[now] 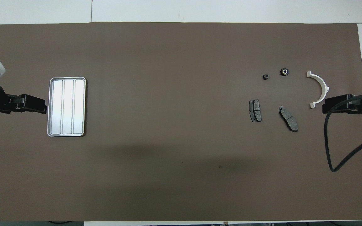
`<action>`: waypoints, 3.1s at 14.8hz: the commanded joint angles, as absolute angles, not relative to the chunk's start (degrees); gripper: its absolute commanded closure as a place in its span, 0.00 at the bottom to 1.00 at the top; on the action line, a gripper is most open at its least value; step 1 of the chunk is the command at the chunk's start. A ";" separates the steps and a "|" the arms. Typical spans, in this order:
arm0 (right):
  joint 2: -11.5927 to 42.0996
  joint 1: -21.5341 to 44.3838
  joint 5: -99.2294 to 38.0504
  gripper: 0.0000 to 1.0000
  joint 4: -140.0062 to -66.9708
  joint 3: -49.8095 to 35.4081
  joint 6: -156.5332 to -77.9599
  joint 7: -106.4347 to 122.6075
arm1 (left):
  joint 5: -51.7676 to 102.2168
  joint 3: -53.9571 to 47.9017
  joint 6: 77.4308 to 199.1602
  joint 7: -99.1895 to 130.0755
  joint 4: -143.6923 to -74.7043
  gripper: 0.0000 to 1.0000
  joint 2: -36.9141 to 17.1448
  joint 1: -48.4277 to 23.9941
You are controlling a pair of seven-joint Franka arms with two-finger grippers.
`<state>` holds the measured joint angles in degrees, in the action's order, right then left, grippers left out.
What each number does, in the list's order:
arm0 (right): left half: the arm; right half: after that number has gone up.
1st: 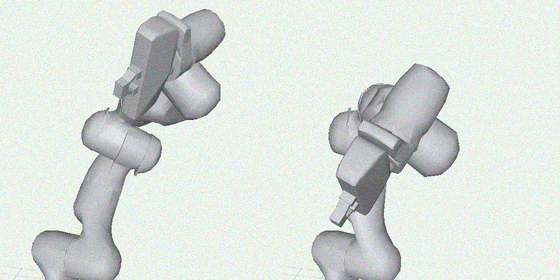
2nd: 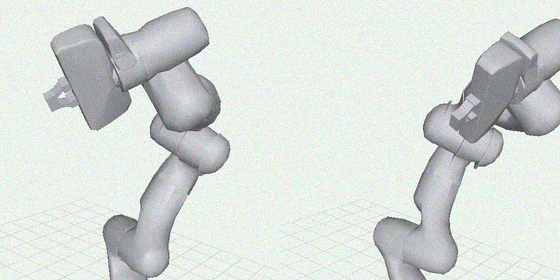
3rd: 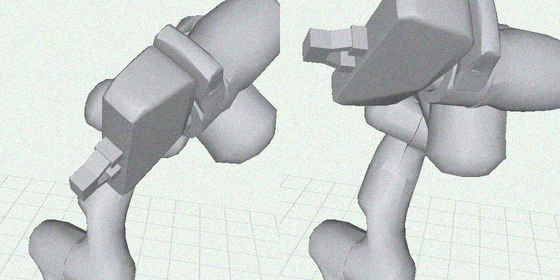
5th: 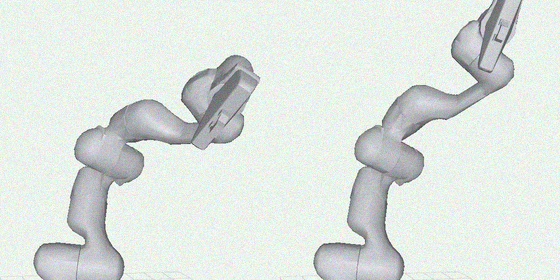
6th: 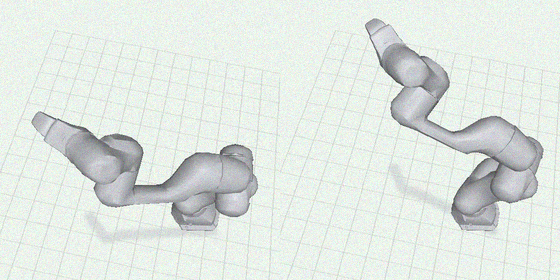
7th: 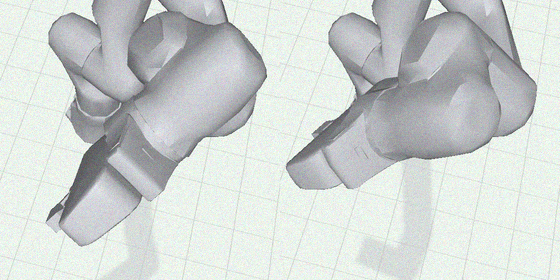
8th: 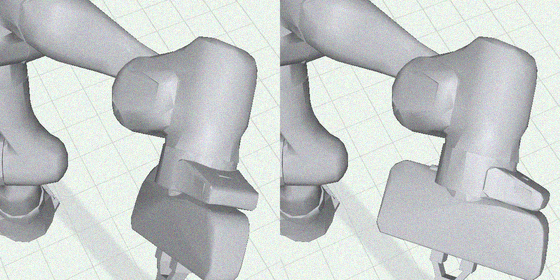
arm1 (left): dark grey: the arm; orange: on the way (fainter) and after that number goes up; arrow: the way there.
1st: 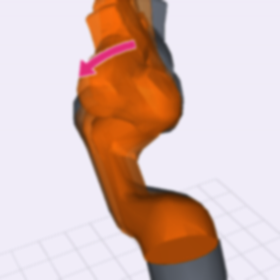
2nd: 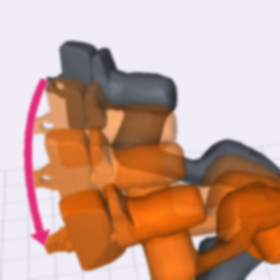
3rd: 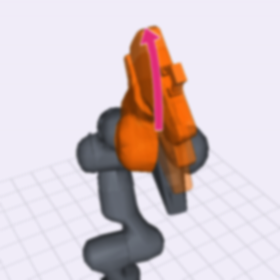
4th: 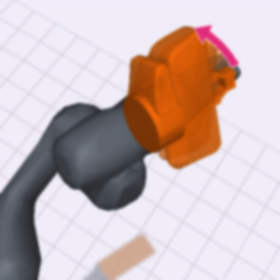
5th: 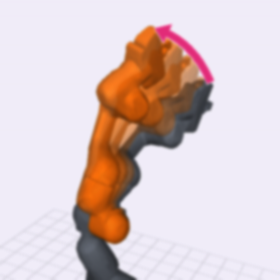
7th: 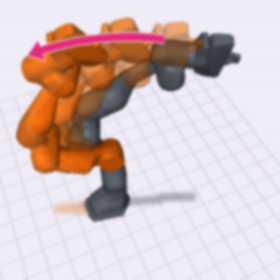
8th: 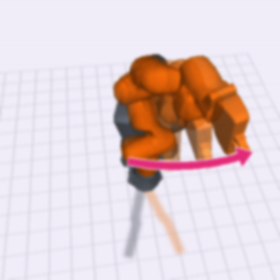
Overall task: Pick bearing gear from pile to tray
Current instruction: 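Reach the right gripper to the small black ring in the pile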
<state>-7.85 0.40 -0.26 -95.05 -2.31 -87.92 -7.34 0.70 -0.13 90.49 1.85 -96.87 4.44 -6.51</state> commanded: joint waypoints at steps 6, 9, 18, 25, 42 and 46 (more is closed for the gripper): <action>-8.09 -0.18 -1.14 0.00 -95.19 -2.37 -88.86 -7.65 | 0.97 0.26 92.46 2.55 -99.40 0.00 6.59 -7.12; -8.35 -0.26 -1.14 0.00 -95.19 -2.29 -88.15 -7.21 | 0.88 0.26 92.55 2.64 -99.41 0.00 6.50 -7.12; -8.61 -0.26 -0.70 0.00 -95.62 -2.37 -87.28 -3.96 | 0.88 0.18 93.08 2.72 -99.75 0.00 6.59 -7.21; -0.13 0.44 -0.62 0.00 -106.52 -2.37 -107.20 -7.46 | 0.88 0.18 93.43 2.72 -100.02 0.00 6.68 -7.21; 32.95 1.49 4.48 0.01 -91.41 -2.37 -125.33 -18.62 | 0.44 0.53 96.42 -0.35 -104.68 0.00 8.96 -3.61; 33.84 1.49 4.48 0.02 -91.41 -2.46 -125.25 -20.65 | 0.00 0.53 94.31 -0.44 -104.77 0.00 9.23 -3.17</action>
<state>33.05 1.54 3.98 -92.94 -2.33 -126.06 -18.87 0.64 0.89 94.57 0.50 -102.45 7.01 -4.01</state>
